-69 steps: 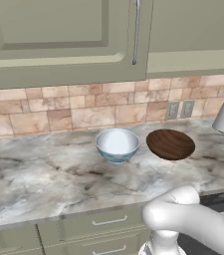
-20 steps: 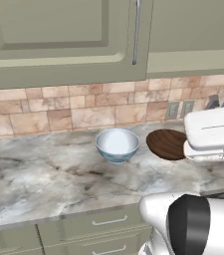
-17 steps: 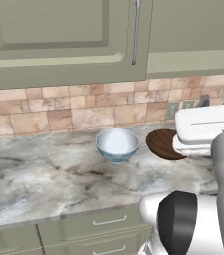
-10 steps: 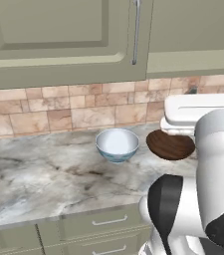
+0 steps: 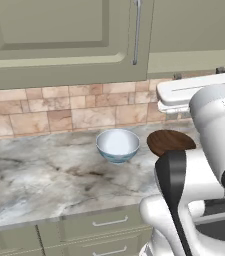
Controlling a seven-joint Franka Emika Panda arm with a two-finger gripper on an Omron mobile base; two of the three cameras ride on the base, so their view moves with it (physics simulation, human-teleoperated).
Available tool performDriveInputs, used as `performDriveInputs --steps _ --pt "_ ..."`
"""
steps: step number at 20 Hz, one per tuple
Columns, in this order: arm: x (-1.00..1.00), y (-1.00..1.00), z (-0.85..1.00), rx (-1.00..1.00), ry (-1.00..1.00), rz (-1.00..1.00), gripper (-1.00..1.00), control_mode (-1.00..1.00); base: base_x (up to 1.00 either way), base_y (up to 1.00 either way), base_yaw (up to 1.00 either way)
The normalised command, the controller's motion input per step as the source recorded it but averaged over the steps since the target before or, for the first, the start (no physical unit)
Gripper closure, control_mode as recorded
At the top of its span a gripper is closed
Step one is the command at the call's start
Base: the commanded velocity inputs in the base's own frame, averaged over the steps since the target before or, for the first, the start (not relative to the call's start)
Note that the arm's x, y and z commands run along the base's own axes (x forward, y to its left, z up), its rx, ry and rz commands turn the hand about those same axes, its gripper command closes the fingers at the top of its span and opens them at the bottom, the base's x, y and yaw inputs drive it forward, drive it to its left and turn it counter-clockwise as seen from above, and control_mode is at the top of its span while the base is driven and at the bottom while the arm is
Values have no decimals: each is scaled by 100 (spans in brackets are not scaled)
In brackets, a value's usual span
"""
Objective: Open the cabinet. Pick the bowls from the counter and place them in the cabinet. Then close the cabinet.
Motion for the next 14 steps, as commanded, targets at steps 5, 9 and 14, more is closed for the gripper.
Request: performDriveInputs --steps 5,9,14 --pt "77 0 -8 8 -1 19 -100 -100 0 0 0" --pt "55 0 -16 20 -2 17 -100 -100 0 0 0" --pt "46 1 -1 3 0 5 -100 -100 0 0 0"
